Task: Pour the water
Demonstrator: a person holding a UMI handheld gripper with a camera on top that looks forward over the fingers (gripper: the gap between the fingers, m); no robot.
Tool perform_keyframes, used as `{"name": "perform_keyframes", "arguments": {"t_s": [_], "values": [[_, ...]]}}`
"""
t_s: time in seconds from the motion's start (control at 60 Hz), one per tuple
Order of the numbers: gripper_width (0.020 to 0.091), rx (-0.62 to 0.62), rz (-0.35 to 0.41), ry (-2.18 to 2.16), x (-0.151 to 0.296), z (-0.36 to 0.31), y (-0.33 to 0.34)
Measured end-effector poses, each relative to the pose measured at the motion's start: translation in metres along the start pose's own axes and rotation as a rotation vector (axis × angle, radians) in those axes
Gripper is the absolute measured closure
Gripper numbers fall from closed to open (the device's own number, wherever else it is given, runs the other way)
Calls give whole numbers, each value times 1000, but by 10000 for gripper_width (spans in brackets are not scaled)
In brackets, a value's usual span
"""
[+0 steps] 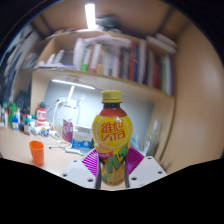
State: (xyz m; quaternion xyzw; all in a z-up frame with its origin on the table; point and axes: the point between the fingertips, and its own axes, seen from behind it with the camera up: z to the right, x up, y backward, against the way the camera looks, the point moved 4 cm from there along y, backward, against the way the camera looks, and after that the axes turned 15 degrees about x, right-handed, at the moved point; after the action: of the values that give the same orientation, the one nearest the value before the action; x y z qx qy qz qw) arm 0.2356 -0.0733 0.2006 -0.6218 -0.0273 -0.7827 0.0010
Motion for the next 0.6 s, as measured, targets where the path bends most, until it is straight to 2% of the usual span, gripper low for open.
{"name": "perform_keyframes", "arguments": {"t_s": [0.083,0.183,0.267,0.333,0.6], "values": [[782,16,2,309,44,-30,-32],[783,24,-9,825,75,-70,-61],[783,46,-21,1204,80,-109,-86],[784,64,-67,1397,72,-135,-109],[783,34,-159,2036,62,-161,-157]]}}
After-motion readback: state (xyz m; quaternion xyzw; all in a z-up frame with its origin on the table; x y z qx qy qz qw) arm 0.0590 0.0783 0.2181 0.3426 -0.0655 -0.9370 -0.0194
